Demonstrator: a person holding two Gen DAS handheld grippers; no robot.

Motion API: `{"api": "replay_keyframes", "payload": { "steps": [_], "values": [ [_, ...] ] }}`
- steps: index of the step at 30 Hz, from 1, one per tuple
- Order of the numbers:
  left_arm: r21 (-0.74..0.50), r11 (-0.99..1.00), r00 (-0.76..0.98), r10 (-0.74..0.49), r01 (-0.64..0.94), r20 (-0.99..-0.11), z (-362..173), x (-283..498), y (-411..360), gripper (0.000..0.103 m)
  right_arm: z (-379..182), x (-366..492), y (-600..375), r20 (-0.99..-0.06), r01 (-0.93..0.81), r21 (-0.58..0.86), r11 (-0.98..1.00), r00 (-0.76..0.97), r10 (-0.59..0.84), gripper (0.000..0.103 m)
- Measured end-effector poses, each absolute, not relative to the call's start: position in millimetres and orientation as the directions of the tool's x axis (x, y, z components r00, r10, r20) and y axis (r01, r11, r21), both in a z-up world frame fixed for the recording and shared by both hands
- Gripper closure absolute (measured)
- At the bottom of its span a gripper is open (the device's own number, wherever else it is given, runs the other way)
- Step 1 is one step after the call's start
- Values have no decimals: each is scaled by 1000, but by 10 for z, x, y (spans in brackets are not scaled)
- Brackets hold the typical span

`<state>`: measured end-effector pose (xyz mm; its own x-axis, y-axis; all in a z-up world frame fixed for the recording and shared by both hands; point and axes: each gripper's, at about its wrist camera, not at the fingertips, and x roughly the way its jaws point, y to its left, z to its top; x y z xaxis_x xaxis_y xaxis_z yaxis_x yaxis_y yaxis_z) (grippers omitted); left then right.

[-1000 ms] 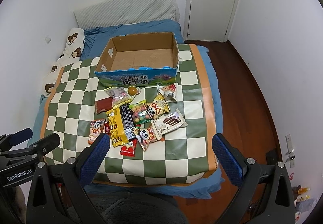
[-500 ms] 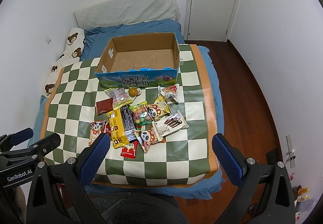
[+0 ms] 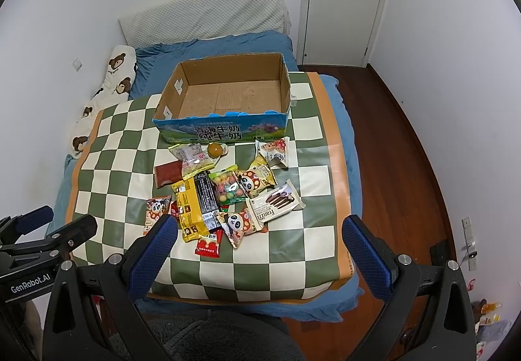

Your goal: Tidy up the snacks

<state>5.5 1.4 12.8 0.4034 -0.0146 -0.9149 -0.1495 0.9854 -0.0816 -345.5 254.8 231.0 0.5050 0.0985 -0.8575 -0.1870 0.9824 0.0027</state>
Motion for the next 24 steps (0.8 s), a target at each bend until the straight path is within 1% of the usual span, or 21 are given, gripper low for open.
{"api": "replay_keyframes", "payload": {
  "steps": [13, 15, 19, 22, 24],
  "values": [
    [-93, 981, 398, -18, -169, -917, 55, 99, 76, 10, 2268, -3355, 2557, -865, -191, 18, 982, 489, 111, 0],
    [-79, 979, 414, 6, -187, -910, -7, 127, 131, 10, 2246, -3338, 2550, -865, -187, 23, 982, 488, 113, 0],
    [-51, 966, 395, 55, -254, -917, -310, 247, 308, 10, 2076, -3242, 2501, -874, -168, 50, 985, 470, 124, 0],
    [-52, 956, 352, 55, -288, -935, -605, 409, 421, 10, 1788, -3072, 2486, -894, -162, 85, 983, 424, 147, 0],
    [-82, 947, 293, 14, -312, -956, -889, 564, 502, 10, 1516, -2914, 2462, -909, -142, 92, 986, 392, 141, 0]
  ]
}}
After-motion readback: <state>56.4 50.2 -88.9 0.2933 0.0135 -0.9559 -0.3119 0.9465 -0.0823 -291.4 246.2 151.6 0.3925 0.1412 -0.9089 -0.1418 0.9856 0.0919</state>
